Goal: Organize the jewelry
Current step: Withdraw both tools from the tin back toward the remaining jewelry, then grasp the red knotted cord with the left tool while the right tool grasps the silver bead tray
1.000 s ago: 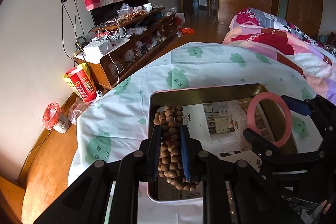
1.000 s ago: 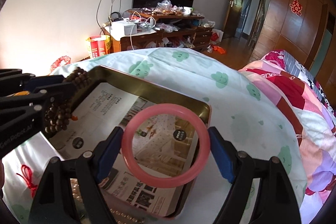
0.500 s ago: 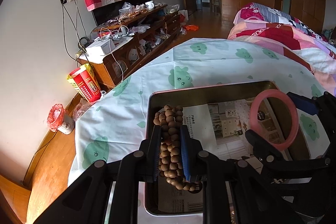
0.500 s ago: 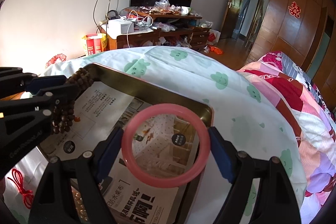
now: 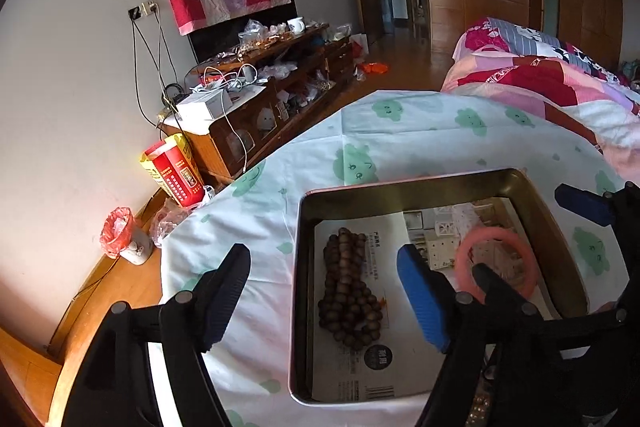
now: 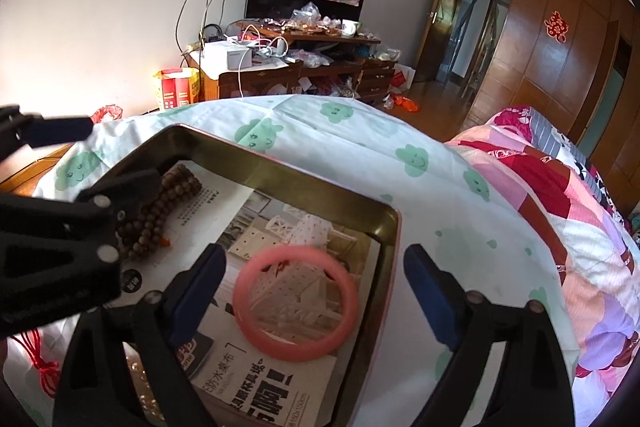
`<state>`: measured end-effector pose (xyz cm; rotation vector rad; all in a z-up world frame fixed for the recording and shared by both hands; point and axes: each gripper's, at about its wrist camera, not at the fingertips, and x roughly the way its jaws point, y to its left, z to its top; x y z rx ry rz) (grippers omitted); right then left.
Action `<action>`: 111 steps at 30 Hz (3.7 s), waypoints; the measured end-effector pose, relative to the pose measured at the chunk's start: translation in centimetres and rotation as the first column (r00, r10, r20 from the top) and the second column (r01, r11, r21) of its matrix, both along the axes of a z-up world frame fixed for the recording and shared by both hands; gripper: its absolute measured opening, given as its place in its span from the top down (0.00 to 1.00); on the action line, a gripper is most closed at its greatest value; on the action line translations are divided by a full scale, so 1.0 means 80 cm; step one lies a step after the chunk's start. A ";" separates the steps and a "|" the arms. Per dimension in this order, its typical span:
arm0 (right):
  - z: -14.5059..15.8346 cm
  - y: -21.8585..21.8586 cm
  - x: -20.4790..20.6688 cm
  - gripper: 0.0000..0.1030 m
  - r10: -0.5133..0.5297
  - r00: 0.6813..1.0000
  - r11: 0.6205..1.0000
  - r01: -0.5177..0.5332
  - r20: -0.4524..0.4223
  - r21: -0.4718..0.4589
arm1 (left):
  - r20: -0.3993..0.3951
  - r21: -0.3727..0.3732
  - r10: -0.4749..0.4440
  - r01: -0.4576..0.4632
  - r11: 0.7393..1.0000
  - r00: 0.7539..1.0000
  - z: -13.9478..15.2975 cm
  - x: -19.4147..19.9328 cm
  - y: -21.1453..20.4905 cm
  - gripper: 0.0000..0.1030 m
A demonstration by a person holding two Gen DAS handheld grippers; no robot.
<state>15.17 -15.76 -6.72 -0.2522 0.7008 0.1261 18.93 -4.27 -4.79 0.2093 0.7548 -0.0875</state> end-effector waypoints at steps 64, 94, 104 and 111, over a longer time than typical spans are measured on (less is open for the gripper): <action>-0.036 -0.043 -0.200 0.08 -0.098 0.994 0.991 0.101 -0.038 0.088 | -0.104 -0.042 0.035 -0.040 0.998 0.994 -0.068 -0.175 0.059 0.59; -0.029 -0.048 -0.203 0.47 -0.051 0.998 0.985 0.056 -0.034 0.160 | -0.119 -0.162 0.023 -0.043 0.986 0.993 -0.039 -0.176 0.073 1.00; -0.041 -0.037 -0.203 0.71 0.020 0.995 0.986 -0.004 -0.094 0.167 | -0.139 -0.111 0.033 -0.049 0.993 0.990 -0.058 -0.175 0.063 0.99; -0.048 -0.033 -0.205 0.83 0.041 0.993 0.987 -0.024 -0.107 0.158 | -0.142 -0.128 0.037 -0.055 0.990 0.989 -0.058 -0.173 0.064 0.99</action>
